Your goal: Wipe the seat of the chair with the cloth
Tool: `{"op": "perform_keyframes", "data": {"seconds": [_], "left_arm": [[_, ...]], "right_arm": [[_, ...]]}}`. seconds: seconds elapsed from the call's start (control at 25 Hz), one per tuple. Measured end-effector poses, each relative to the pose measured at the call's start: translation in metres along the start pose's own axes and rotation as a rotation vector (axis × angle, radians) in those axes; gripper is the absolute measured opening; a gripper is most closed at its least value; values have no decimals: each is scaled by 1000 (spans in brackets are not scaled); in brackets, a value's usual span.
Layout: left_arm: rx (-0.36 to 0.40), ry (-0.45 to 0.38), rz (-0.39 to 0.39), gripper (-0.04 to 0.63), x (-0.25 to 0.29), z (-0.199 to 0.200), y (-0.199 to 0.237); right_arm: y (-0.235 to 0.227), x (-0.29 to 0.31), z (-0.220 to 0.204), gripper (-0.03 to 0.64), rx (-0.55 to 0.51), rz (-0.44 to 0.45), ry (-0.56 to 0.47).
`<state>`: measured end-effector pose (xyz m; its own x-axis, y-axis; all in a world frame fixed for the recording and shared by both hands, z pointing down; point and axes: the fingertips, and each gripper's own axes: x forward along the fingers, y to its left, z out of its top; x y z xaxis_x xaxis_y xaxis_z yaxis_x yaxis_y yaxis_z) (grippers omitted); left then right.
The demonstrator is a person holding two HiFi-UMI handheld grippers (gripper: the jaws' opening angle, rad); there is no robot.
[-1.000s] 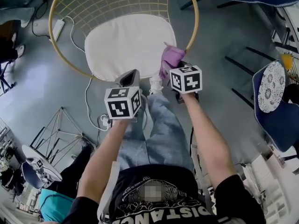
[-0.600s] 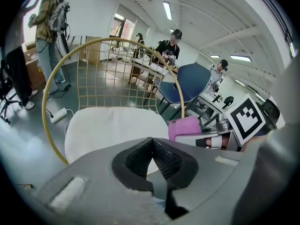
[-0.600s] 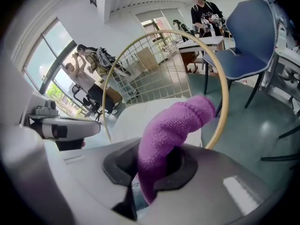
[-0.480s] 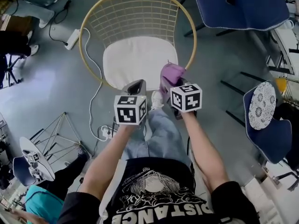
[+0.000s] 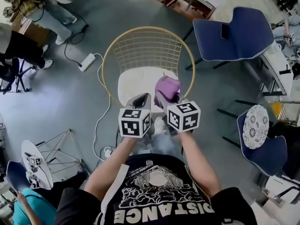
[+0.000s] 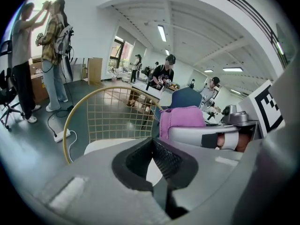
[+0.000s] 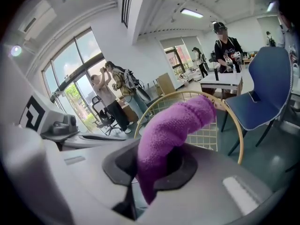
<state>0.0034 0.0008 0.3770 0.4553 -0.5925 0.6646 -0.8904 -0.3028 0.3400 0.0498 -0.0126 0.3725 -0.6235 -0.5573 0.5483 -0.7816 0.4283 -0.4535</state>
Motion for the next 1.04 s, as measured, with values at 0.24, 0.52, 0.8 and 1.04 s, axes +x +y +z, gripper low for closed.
{"op": "perform_keyframes", "data": {"seconds": [0.24,0.52,0.8,1.04], "left_arm": [[57,-79,-33,-5,-30,40,-11],[53,-143,-29,-5,-44,65,-6],[66,-157,-34,-4,-46,71,-6],[65,-155,-39,-5,-48,74,0]], "right_arm": [[34,-12,39,58,-72,15,-61],[53,-15,64,60,-136,13,-105],[51,-15,62,60,-136,1,-99],[58,-9,60,60,-138,6,-88]]}}
